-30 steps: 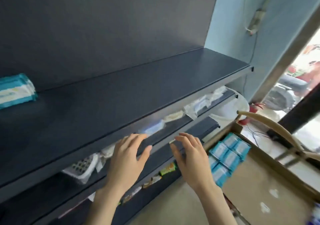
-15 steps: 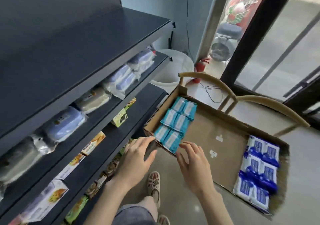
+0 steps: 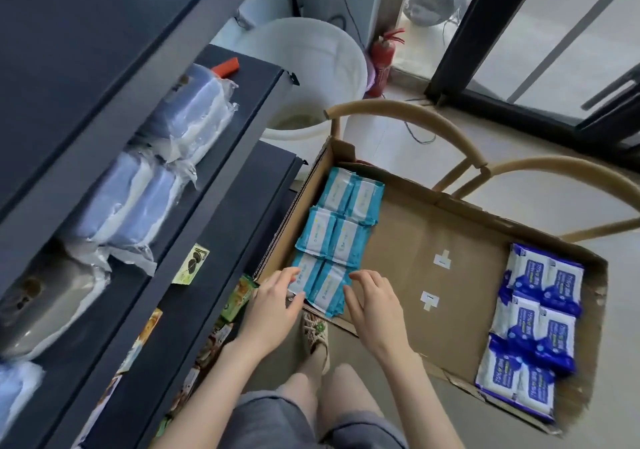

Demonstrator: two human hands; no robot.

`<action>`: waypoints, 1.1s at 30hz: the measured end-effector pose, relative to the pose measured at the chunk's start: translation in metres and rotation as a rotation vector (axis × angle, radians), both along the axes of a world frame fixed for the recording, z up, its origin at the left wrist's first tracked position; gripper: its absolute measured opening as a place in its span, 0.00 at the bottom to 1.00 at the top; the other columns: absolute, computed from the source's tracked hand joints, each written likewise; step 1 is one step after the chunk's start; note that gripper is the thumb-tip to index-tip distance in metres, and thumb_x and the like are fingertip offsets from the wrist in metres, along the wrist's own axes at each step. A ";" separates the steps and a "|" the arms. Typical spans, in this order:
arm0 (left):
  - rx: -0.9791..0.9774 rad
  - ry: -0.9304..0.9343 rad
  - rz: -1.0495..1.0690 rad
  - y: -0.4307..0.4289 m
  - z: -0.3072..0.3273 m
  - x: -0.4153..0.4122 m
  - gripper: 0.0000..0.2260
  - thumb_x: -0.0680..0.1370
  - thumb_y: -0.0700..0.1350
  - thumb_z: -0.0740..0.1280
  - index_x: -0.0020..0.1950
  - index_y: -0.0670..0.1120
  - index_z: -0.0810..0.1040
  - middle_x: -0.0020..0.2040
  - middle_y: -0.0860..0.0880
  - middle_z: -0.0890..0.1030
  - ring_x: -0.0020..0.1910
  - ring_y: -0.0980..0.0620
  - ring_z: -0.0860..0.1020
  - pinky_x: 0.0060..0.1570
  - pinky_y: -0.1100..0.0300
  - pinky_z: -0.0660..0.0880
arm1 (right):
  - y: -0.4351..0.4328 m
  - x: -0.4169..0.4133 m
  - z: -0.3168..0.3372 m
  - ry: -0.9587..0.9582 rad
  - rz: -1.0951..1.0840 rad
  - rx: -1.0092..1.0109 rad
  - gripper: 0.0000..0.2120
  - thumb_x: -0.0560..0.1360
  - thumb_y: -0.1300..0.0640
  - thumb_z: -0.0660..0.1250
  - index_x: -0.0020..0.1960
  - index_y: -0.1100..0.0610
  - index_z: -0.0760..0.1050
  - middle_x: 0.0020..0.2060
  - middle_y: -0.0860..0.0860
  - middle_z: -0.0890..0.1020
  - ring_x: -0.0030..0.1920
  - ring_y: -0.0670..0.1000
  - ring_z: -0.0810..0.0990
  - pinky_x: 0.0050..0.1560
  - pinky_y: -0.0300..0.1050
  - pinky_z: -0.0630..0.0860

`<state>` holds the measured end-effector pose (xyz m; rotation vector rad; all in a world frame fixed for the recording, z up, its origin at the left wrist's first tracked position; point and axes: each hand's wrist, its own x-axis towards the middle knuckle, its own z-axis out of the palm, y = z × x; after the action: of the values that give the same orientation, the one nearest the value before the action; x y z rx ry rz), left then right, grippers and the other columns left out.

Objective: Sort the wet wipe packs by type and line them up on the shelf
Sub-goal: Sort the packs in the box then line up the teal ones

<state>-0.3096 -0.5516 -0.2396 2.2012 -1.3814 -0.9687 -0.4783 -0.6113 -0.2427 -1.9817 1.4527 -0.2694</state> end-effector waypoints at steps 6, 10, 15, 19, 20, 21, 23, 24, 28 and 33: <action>0.203 0.097 0.094 -0.055 -0.084 0.014 0.16 0.79 0.42 0.63 0.68 0.45 0.69 0.63 0.48 0.73 0.56 0.57 0.71 0.54 0.67 0.66 | -0.043 0.020 -0.079 0.080 -0.049 0.235 0.14 0.80 0.53 0.59 0.63 0.56 0.72 0.60 0.50 0.75 0.59 0.51 0.71 0.54 0.41 0.67; 0.358 0.107 0.165 -0.068 -0.144 0.013 0.17 0.78 0.40 0.63 0.67 0.43 0.68 0.63 0.45 0.72 0.60 0.50 0.72 0.55 0.64 0.65 | -0.062 0.029 -0.140 0.114 -0.088 0.392 0.15 0.80 0.53 0.59 0.64 0.57 0.72 0.60 0.53 0.76 0.60 0.54 0.72 0.54 0.45 0.68; 0.446 0.123 0.300 -0.084 -0.205 0.008 0.22 0.77 0.38 0.65 0.70 0.39 0.64 0.66 0.42 0.67 0.64 0.45 0.70 0.63 0.57 0.66 | -0.069 0.032 -0.214 0.128 -0.164 0.516 0.16 0.79 0.54 0.62 0.64 0.59 0.70 0.59 0.56 0.75 0.59 0.55 0.73 0.56 0.47 0.69; 0.487 0.091 0.371 -0.088 -0.245 0.006 0.28 0.75 0.39 0.69 0.71 0.38 0.62 0.66 0.42 0.65 0.63 0.44 0.69 0.65 0.53 0.66 | -0.063 0.031 -0.256 0.149 -0.173 0.500 0.20 0.75 0.56 0.68 0.64 0.60 0.69 0.59 0.56 0.71 0.59 0.55 0.70 0.56 0.46 0.69; 0.493 0.040 0.374 -0.088 -0.253 0.006 0.28 0.74 0.40 0.70 0.71 0.39 0.63 0.65 0.43 0.65 0.63 0.43 0.68 0.65 0.52 0.65 | -0.060 0.031 -0.262 0.151 -0.178 0.477 0.22 0.73 0.56 0.70 0.64 0.60 0.69 0.59 0.56 0.71 0.59 0.56 0.69 0.55 0.47 0.70; 0.505 -0.016 0.379 -0.088 -0.259 0.006 0.29 0.73 0.42 0.71 0.71 0.40 0.64 0.65 0.43 0.65 0.64 0.43 0.66 0.65 0.51 0.64 | -0.058 0.031 -0.268 0.153 -0.186 0.454 0.24 0.72 0.56 0.72 0.64 0.61 0.69 0.59 0.57 0.71 0.58 0.56 0.69 0.55 0.48 0.71; 0.519 -0.077 0.407 -0.088 -0.268 0.006 0.29 0.72 0.43 0.73 0.69 0.42 0.64 0.65 0.42 0.65 0.64 0.42 0.65 0.64 0.50 0.63 | -0.052 0.032 -0.276 0.143 -0.219 0.423 0.26 0.69 0.57 0.74 0.64 0.62 0.69 0.58 0.58 0.70 0.57 0.57 0.69 0.55 0.51 0.72; 0.520 -0.083 0.423 -0.089 -0.270 0.007 0.28 0.71 0.42 0.73 0.68 0.42 0.65 0.65 0.42 0.66 0.63 0.41 0.66 0.63 0.50 0.64 | -0.050 0.034 -0.278 0.133 -0.243 0.423 0.28 0.69 0.57 0.74 0.64 0.62 0.68 0.59 0.58 0.69 0.58 0.57 0.69 0.56 0.50 0.72; 0.508 -0.116 0.454 -0.090 -0.275 0.006 0.26 0.69 0.43 0.76 0.61 0.42 0.67 0.62 0.42 0.68 0.61 0.42 0.68 0.60 0.51 0.65 | -0.043 0.039 -0.285 0.092 -0.328 0.439 0.32 0.69 0.60 0.75 0.67 0.65 0.64 0.62 0.58 0.66 0.60 0.56 0.70 0.58 0.39 0.66; 0.541 -0.145 0.453 -0.089 -0.274 0.008 0.19 0.71 0.46 0.74 0.56 0.41 0.72 0.57 0.42 0.71 0.56 0.43 0.72 0.55 0.52 0.69 | -0.044 0.040 -0.281 0.018 -0.456 0.517 0.31 0.68 0.61 0.75 0.65 0.64 0.64 0.56 0.55 0.68 0.52 0.49 0.69 0.51 0.34 0.65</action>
<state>-0.3014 -0.6402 -0.5136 2.8525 -0.6482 -1.1117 -0.4387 -0.6549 -0.5237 -1.2390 1.7635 -0.0560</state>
